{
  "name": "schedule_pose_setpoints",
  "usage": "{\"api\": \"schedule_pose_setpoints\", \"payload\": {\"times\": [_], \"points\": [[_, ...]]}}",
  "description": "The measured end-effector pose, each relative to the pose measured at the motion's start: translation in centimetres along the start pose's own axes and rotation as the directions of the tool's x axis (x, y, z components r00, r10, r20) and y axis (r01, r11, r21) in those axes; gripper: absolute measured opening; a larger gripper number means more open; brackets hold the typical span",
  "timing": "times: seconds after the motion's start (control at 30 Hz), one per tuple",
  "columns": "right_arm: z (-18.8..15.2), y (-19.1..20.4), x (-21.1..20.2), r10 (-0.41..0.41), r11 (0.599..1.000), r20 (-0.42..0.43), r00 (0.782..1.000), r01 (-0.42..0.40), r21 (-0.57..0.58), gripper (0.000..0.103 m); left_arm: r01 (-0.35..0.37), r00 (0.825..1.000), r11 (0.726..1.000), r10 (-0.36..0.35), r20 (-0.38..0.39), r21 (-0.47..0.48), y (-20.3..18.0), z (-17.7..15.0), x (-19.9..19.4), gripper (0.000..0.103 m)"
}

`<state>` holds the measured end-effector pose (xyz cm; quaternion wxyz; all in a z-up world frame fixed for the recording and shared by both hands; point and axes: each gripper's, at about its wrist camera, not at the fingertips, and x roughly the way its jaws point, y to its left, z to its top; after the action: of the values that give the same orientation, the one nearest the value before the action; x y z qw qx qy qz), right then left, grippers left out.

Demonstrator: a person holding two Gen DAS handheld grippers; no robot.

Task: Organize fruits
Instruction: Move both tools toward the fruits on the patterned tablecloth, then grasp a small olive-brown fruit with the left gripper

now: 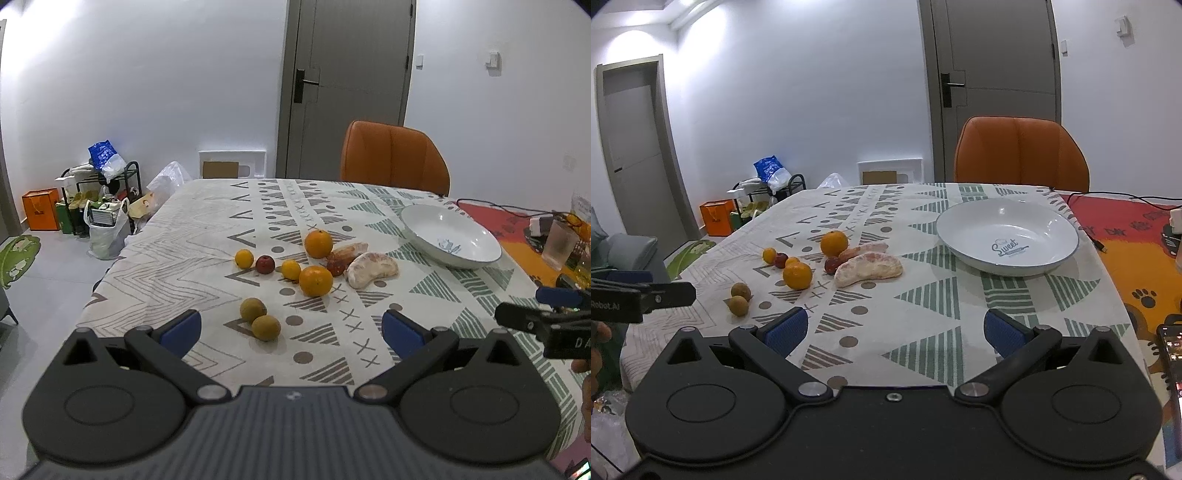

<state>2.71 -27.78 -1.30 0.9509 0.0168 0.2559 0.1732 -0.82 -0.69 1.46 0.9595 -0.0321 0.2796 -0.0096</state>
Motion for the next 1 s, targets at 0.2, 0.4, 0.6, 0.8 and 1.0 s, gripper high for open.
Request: {"api": "schedule_pose_setpoints", "payload": {"times": [0.2, 0.4, 0.6, 0.8, 1.0], "points": [[-0.2, 0.0, 0.9, 0.007, 1.0, -0.015, 1.0, -0.007, -0.005, 0.103, -0.001, 1.0, 1.0, 0.001, 0.016, -0.001, 0.5, -0.1, 0.7, 0.103], [-0.3, -0.1, 2.2, 0.007, 1.0, -0.009, 1.0, -0.007, -0.002, 0.103, -0.002, 1.0, 1.0, 0.002, 0.003, -0.026, 1.1, -0.3, 2.1, 0.102], [0.0, -1.0, 3.4, 0.02, 0.999, 0.005, 1.0, -0.021, 0.031, 0.103, 0.009, 1.0, 0.999, -0.009, 0.007, -0.041, 1.2, -0.5, 3.3, 0.101], [0.3, -1.8, 4.5, 0.043, 0.998, 0.0, 0.999, -0.043, 0.055, 0.102, 0.0, 1.0, 0.999, 0.0, 0.005, -0.038, 1.5, -0.2, 4.7, 0.101], [0.5, -2.0, 5.9, 0.061, 0.996, -0.025, 0.998, -0.059, 0.062, 0.102, 0.007, 1.0, 0.998, -0.008, -0.015, -0.061, 1.7, -0.3, 6.1, 0.092]]}}
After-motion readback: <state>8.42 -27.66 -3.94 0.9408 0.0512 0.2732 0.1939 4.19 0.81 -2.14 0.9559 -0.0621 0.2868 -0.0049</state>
